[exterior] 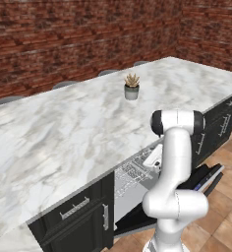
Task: Open the dishwasher door and pull out the top rack.
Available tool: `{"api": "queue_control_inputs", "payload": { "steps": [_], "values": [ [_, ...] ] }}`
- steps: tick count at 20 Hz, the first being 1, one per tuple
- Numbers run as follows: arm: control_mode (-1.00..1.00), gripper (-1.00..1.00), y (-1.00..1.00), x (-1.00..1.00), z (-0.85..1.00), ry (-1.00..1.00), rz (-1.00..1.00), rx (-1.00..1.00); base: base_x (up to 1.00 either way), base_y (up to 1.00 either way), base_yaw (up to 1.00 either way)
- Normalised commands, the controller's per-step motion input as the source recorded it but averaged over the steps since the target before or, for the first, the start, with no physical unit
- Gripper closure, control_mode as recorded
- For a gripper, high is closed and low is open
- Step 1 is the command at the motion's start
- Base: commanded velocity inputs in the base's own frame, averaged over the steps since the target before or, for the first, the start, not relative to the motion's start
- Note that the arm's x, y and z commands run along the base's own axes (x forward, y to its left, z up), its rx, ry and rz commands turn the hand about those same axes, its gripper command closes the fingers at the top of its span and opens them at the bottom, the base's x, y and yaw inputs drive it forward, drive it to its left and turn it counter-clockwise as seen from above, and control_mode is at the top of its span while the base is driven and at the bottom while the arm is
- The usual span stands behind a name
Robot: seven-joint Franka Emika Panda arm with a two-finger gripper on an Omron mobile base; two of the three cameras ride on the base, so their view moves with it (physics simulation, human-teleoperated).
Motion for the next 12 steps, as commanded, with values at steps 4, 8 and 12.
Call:
{"api": "queue_control_inputs", "payload": {
  "steps": [4, 8, 12],
  "values": [
    [-1.00, -1.00, 0.00, 0.47, -0.20, -0.05, 0.00, 0.03, 0.00, 0.00, 0.00],
    [-1.00, -1.00, 0.00, 0.42, -0.33, -0.01, 0.00, 0.02, 0.00, 0.00, 0.00],
    [-1.00, -1.00, 0.00, 0.47, -0.39, -0.01, 0.00, 0.00, 0.00, 0.00, 0.00]
  ]
}}
